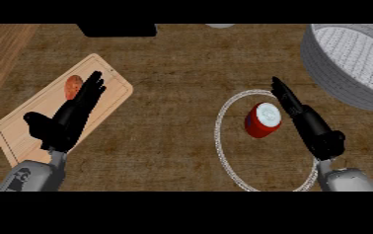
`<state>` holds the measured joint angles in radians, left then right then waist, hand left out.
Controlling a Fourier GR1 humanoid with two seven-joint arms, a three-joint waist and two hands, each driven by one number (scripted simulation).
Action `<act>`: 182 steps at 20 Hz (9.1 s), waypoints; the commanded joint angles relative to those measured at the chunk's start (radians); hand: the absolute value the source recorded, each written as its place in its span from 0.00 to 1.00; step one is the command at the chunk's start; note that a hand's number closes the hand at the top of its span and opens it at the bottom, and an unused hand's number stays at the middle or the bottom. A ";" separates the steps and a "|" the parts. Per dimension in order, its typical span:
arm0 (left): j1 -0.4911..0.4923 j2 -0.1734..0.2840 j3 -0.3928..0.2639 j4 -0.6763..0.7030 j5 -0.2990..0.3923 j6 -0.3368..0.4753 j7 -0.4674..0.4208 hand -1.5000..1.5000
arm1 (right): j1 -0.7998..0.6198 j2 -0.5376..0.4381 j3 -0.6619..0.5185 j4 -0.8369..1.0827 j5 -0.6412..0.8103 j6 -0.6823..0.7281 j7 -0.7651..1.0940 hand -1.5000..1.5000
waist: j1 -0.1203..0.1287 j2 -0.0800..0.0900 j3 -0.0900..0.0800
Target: Pick the can from the placemat and place it in the basket
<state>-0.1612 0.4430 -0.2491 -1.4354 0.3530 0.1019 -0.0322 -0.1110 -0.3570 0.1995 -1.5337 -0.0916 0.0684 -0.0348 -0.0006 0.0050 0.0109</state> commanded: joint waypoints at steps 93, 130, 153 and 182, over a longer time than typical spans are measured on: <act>0.193 -0.100 0.073 0.138 -0.094 0.037 0.233 0.50 | -0.385 -0.061 0.277 -0.075 0.546 0.289 0.876 0.00 | 0.009 0.001 -0.012; 0.316 -0.104 0.139 0.021 -0.136 -0.011 0.281 0.50 | -0.214 -0.085 0.323 0.084 0.859 0.233 0.506 1.00 | 0.000 -0.006 -0.011; 0.354 -0.130 0.147 -0.026 -0.148 0.012 0.274 0.50 | 0.195 -0.364 -0.222 -0.397 0.067 -0.002 -0.099 1.00 | -0.042 -0.010 -0.011; 0.243 -0.213 0.082 0.056 -0.239 0.012 0.281 0.50 | -0.452 -0.754 -0.452 0.450 -0.123 0.265 0.047 1.00 | 0.047 0.011 -0.010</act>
<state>0.0692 0.2858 -0.1077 -1.4624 0.1570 0.0906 0.2294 -0.4931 -1.1160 -0.2898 -1.2232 -0.2703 0.3017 0.1030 0.0457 0.0029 0.0090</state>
